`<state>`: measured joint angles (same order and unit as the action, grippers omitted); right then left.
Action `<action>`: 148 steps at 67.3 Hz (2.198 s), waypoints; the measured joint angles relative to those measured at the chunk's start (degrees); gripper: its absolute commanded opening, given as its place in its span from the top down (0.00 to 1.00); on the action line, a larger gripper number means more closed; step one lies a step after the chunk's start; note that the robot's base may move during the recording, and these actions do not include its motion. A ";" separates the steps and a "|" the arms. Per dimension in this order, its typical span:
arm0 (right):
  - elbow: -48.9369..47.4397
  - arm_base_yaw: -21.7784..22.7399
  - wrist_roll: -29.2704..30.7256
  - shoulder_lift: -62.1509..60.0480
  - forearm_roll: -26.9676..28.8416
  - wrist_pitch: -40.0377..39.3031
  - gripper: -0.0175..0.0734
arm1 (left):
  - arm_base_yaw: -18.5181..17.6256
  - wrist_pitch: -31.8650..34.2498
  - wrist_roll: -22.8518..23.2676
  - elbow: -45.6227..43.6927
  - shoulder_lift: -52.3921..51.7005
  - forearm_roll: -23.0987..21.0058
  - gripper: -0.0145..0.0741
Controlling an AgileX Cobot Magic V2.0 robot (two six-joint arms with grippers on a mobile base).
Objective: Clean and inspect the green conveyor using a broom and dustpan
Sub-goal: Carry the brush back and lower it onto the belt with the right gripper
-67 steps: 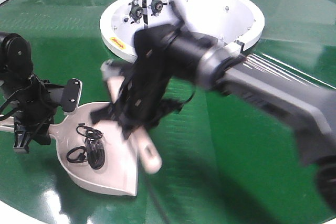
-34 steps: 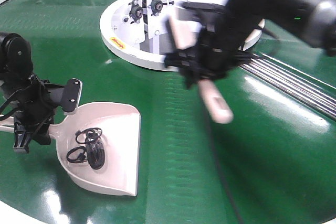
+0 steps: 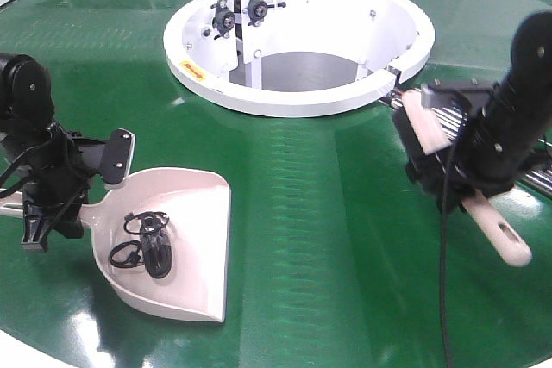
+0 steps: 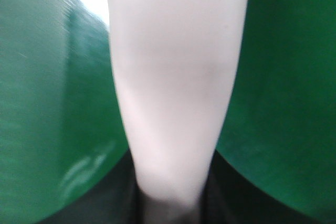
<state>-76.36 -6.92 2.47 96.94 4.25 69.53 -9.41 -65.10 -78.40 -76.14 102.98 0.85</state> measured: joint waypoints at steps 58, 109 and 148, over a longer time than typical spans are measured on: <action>14.96 0.07 1.60 2.62 -0.88 -9.26 0.80 | 0.00 0.06 0.00 0.00 0.00 -0.07 0.85; 14.96 0.07 1.60 2.62 -0.72 -9.40 0.72 | 0.00 -0.42 0.05 0.00 0.00 -0.31 0.82; 14.96 0.07 1.64 2.62 -0.72 -8.00 0.26 | 0.00 -1.24 7.24 0.00 0.00 -0.85 0.35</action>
<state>-61.40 -6.85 4.11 99.56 3.54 61.53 -9.41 -66.33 -71.16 -76.14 102.98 0.00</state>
